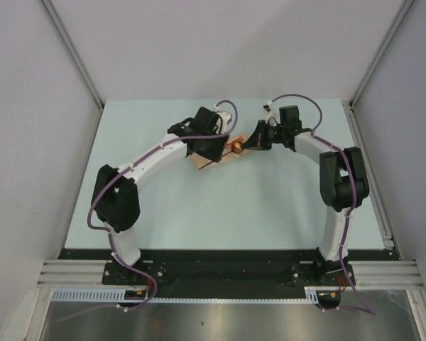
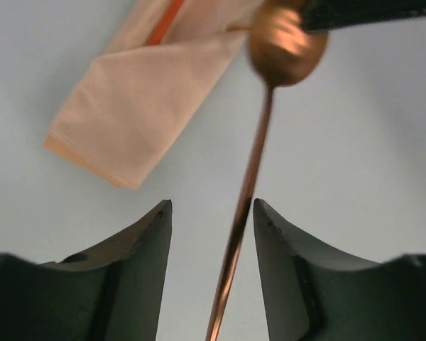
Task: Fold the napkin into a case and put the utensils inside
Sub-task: Pass from the left arm to the right, then insert the spoon into the folded napkin.
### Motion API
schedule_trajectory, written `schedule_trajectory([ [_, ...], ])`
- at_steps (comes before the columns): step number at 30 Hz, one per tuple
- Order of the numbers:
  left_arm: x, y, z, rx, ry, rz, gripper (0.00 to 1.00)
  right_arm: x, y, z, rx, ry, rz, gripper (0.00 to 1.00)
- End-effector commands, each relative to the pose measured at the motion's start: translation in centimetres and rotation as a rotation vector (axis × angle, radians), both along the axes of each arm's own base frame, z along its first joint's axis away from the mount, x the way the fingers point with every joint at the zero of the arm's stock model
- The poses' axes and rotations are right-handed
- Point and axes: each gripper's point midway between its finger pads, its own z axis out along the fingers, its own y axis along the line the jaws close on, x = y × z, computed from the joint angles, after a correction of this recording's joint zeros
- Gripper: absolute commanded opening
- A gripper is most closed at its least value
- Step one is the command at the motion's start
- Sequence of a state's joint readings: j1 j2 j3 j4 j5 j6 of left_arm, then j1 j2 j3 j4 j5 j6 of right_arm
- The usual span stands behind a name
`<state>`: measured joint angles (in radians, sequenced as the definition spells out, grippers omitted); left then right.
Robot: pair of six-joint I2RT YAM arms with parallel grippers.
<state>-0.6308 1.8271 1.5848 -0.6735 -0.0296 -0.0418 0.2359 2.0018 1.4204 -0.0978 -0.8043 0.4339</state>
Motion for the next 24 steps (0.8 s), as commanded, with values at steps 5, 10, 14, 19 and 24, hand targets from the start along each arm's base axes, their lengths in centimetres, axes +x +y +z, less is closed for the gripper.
schedule_trajectory([
  [5,6.2,3.3,0.6,-0.700,0.198,0.411,0.35,5.0,-10.0,1.8,-0.148,-0.137,-0.362,0.00],
  [10,8.3,3.2,-2.8,-0.666,0.250,0.455,0.10,6.7,-13.3,1.9,-0.234,-0.176,-0.435,0.00],
  [14,8.9,4.0,-4.4,-0.640,0.256,0.482,0.05,7.3,-14.3,1.1,-0.308,-0.185,-0.450,0.00],
  [19,9.0,4.7,-6.0,-0.601,0.262,0.499,0.02,8.4,-15.0,1.2,-0.396,-0.223,-0.473,0.00],
  [24,8.9,5.3,-6.8,-0.580,0.265,0.512,0.00,10.0,-14.6,2.1,-0.458,-0.264,-0.470,0.00],
])
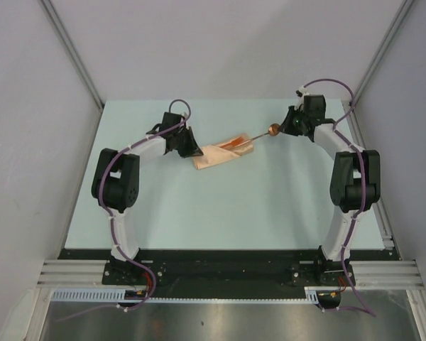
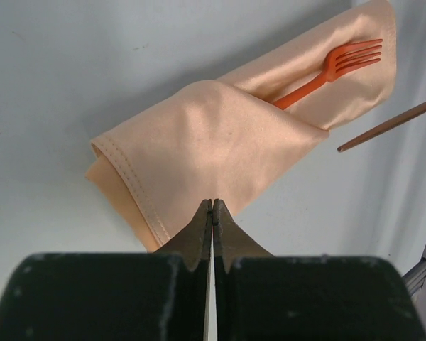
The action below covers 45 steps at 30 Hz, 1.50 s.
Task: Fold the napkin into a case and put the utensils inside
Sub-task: Insert the spoon into the folded napkin.
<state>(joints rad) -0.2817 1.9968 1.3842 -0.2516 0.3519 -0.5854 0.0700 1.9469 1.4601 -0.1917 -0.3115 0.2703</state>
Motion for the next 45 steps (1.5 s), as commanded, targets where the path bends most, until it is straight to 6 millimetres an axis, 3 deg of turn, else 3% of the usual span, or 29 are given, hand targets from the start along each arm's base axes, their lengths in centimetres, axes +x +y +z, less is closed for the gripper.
schedule_trajectory([
  [1,1.5,0.1,1.3,-0.008,-0.057,0.005,0.00,2.6,0.2,2.4,-0.079,-0.084,0.006,0.00],
  [4,1.2,0.5,1.1,0.014,-0.055,0.006,0.00,3.4,-0.1,2.7,-0.094,-0.091,-0.001,0.00],
  [13,0.6,1.3,1.5,0.037,-0.063,0.012,0.00,3.3,0.8,1.4,-0.147,-0.059,0.054,0.00],
  [21,-0.5,1.8,-0.2,0.048,-0.035,0.021,0.00,3.2,2.6,0.8,-0.123,-0.045,0.081,0.00],
  [33,-0.9,1.7,-1.2,0.039,-0.018,0.023,0.00,2.2,6.9,0.6,-0.046,0.006,0.100,0.00],
  [45,-0.9,1.5,-0.9,0.033,-0.024,0.020,0.00,0.3,11.2,-1.1,-0.037,0.085,0.100,0.00],
])
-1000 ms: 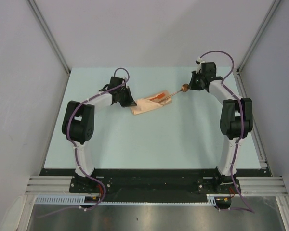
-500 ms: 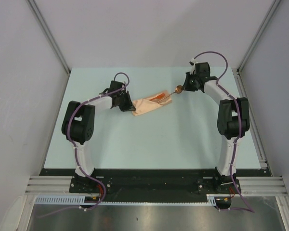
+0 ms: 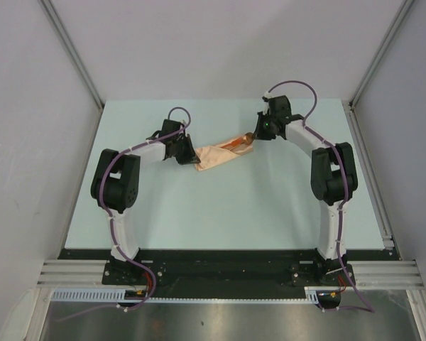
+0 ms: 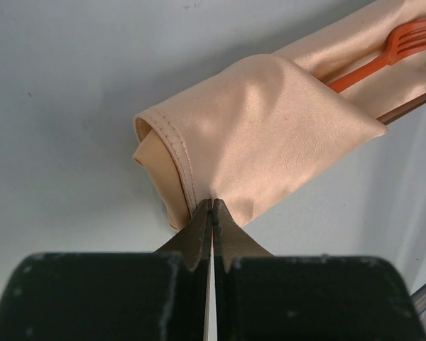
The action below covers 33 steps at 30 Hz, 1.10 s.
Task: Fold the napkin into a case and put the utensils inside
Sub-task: Insert the spoon into the folded napkin, then reset both arms
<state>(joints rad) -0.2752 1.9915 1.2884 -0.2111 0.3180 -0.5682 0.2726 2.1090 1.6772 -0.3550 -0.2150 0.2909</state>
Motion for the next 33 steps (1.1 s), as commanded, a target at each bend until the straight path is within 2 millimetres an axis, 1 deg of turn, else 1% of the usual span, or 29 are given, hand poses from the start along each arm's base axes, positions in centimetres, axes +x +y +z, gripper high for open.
schedule_trajectory([
  [1,0.6,0.1,1.8,-0.013,-0.054,0.004,0.00,0.5,2.1,1.4,0.034,-0.015,-0.013,0.00],
  [8,0.6,-0.2,2.0,-0.018,-0.059,-0.001,0.00,-0.4,4.2,0.3,0.053,0.024,0.005,0.00],
  [12,0.7,-0.1,2.4,-0.016,-0.068,0.000,0.00,-0.8,4.5,-0.5,0.061,0.052,-0.013,0.00],
  [14,0.8,-0.1,2.8,-0.008,-0.080,-0.005,0.01,-0.7,4.4,-0.4,0.060,0.046,-0.016,0.11],
  [15,0.9,-0.1,3.8,-0.013,-0.106,-0.010,0.05,-0.7,4.3,-0.3,0.060,0.046,-0.019,0.18],
  [16,1.1,-0.1,4.4,-0.008,-0.130,-0.015,0.13,-0.5,4.2,0.3,0.061,0.032,-0.020,0.29],
  [17,1.1,-0.2,5.2,-0.005,-0.155,-0.019,0.30,-0.4,4.0,0.7,0.059,0.020,-0.020,0.34],
  [18,1.5,0.3,6.0,0.025,-0.184,0.006,0.37,-0.2,3.9,1.2,0.058,0.005,-0.019,0.39],
  [19,1.6,0.3,7.9,0.036,-0.238,-0.004,0.41,0.0,3.9,2.4,0.061,-0.023,-0.012,0.48],
  [20,1.3,-0.1,8.9,0.043,-0.270,-0.016,0.46,0.1,3.7,2.9,0.052,-0.027,-0.011,0.51],
  [21,1.4,0.1,9.9,0.067,-0.300,-0.007,0.47,0.1,3.6,3.5,0.035,-0.040,-0.001,0.54],
  [22,1.0,0.0,12.2,0.070,-0.356,-0.015,0.49,0.2,3.1,4.1,0.010,-0.051,-0.012,0.60],
  [23,0.3,-0.8,13.0,0.073,-0.378,-0.038,0.51,-0.3,2.7,5.5,-0.007,-0.062,-0.016,0.63],
  [24,-0.3,-1.2,13.9,0.078,-0.403,-0.054,0.51,-0.7,2.3,6.3,-0.027,-0.073,-0.019,0.66],
  [25,-1.3,-1.5,15.7,0.084,-0.452,-0.075,0.52,-0.9,1.6,6.9,-0.058,-0.086,-0.043,0.71],
  [26,-2.7,-3.1,16.4,0.082,-0.480,-0.119,0.52,-2.3,1.0,8.3,-0.070,-0.104,-0.048,0.73],
  [27,-3.7,-3.9,17.1,0.077,-0.512,-0.146,0.53,-3.0,0.3,8.4,-0.102,-0.112,-0.072,0.75],
  [28,-5.2,-4.1,16.1,0.098,-0.511,-0.164,0.54,-4.2,0.9,9.1,-0.099,-0.125,-0.056,0.81],
  [29,-7.0,-5.9,18.3,0.053,-0.593,-0.200,0.55,-5.0,0.4,9.0,-0.119,-0.133,-0.078,0.85],
  [30,-8.3,-6.6,18.4,0.033,-0.613,-0.220,0.56,-7.1,-0.4,8.6,-0.137,-0.123,-0.094,0.91],
  [31,-10.0,-6.9,16.7,0.017,-0.596,-0.235,0.57,-8.6,-0.3,7.7,-0.130,-0.096,-0.100,0.94],
  [32,-12.2,-7.8,18.2,-0.036,-0.638,-0.265,0.65,-9.7,-0.6,7.0,-0.127,-0.079,-0.105,0.98],
  [33,-12.9,-8.7,19.8,-0.102,-0.712,-0.271,0.71,-12.3,-1.8,5.7,-0.141,-0.048,-0.125,1.00],
])
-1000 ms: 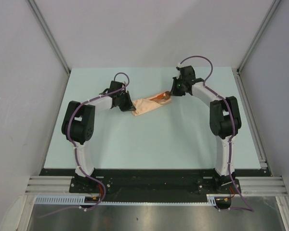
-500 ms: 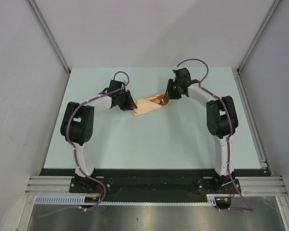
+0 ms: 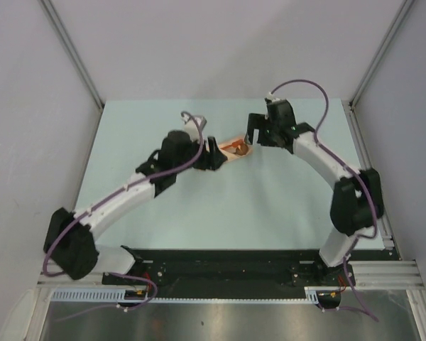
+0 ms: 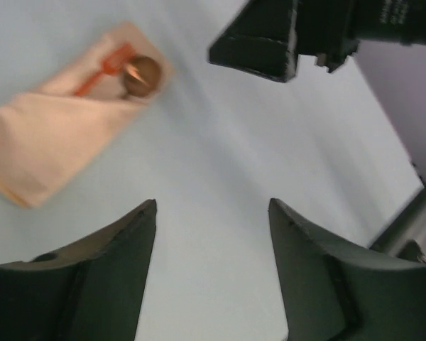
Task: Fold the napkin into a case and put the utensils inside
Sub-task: Reset both arms
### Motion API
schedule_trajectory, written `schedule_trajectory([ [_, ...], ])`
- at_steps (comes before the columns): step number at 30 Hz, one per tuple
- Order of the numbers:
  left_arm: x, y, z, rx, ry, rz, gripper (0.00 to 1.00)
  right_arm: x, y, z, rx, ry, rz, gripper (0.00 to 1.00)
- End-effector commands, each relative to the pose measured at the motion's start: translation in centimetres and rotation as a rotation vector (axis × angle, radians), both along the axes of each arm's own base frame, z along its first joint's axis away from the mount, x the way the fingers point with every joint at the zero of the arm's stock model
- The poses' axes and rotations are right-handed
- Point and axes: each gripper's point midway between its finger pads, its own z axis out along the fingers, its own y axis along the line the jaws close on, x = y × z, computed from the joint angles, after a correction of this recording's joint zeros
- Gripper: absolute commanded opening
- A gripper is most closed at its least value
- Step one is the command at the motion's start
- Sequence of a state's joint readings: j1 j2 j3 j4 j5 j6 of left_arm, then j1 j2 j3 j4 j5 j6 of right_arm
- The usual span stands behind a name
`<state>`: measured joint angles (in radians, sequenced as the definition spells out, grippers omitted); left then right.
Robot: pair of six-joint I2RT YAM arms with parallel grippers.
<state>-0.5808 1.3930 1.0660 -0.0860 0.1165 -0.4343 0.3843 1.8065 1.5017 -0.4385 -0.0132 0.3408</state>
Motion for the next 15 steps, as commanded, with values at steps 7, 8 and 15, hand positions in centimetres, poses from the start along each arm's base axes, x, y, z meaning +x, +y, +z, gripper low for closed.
schedule_trajectory([
  [7,-13.3,-1.6,2.4,-0.322,-0.259,-0.203,1.00,-16.4,-2.3,0.2,0.159,-0.165,-0.013,1.00],
  [8,-13.7,-1.0,2.7,-0.349,-0.277,-0.194,1.00,-17.3,-2.0,0.3,0.201,-0.169,-0.004,1.00],
  [15,-15.9,1.6,3.1,-0.479,-0.374,-0.182,1.00,-21.6,-0.9,0.2,0.423,-0.177,0.062,1.00],
])
